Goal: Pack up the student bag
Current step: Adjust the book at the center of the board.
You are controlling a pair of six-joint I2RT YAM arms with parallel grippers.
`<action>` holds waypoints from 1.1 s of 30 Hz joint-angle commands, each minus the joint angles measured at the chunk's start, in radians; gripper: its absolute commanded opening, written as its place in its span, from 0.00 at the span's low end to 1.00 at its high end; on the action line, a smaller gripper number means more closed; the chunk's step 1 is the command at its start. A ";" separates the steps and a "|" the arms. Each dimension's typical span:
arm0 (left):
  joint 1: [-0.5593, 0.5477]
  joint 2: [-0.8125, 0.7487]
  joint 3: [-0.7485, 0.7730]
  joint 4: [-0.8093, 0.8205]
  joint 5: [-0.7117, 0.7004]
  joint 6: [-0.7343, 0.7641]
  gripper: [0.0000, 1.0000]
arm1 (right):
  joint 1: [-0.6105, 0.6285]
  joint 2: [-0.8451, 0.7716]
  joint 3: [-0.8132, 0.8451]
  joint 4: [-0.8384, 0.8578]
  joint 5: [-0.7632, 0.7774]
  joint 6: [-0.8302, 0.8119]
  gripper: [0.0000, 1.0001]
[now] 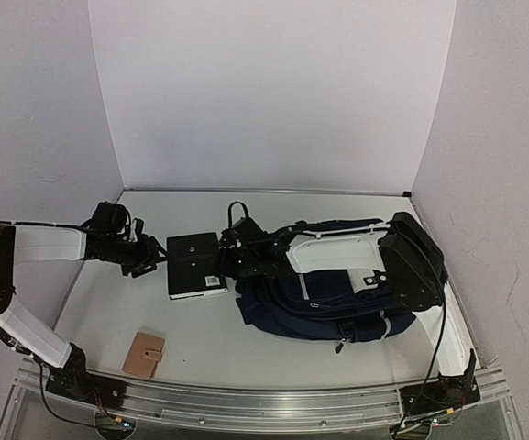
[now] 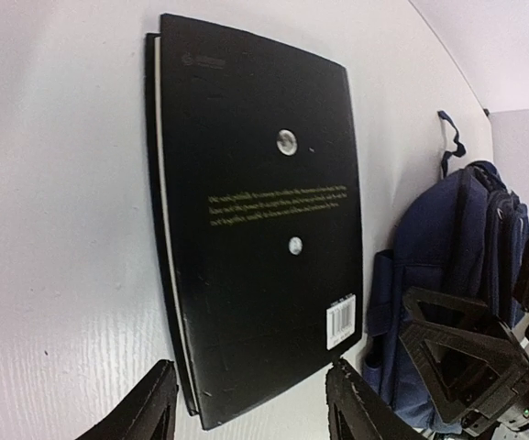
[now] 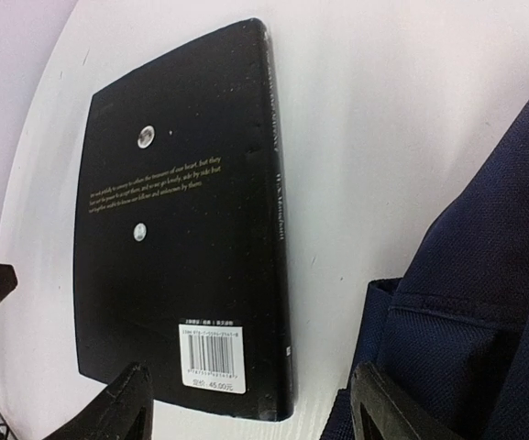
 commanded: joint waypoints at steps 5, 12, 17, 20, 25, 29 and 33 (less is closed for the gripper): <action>0.016 0.152 0.038 0.067 0.041 -0.089 0.56 | -0.031 0.083 0.095 -0.048 -0.097 -0.126 0.69; 0.017 0.219 0.050 0.107 0.087 -0.086 0.50 | -0.034 0.141 0.155 -0.055 -0.137 -0.132 0.69; 0.018 0.251 0.063 0.107 0.106 -0.073 0.41 | -0.037 0.194 0.203 -0.060 -0.178 -0.099 0.67; 0.016 0.260 0.064 0.104 0.111 -0.069 0.35 | -0.036 0.212 0.219 -0.061 -0.190 -0.087 0.66; 0.015 0.268 0.050 0.116 0.118 -0.072 0.22 | -0.036 0.226 0.224 -0.048 -0.259 -0.068 0.64; 0.016 0.254 -0.003 0.155 0.125 -0.130 0.15 | -0.036 0.212 0.188 0.039 -0.342 -0.030 0.62; 0.017 0.216 -0.087 0.257 0.134 -0.197 0.10 | -0.037 0.176 0.111 0.181 -0.443 0.041 0.59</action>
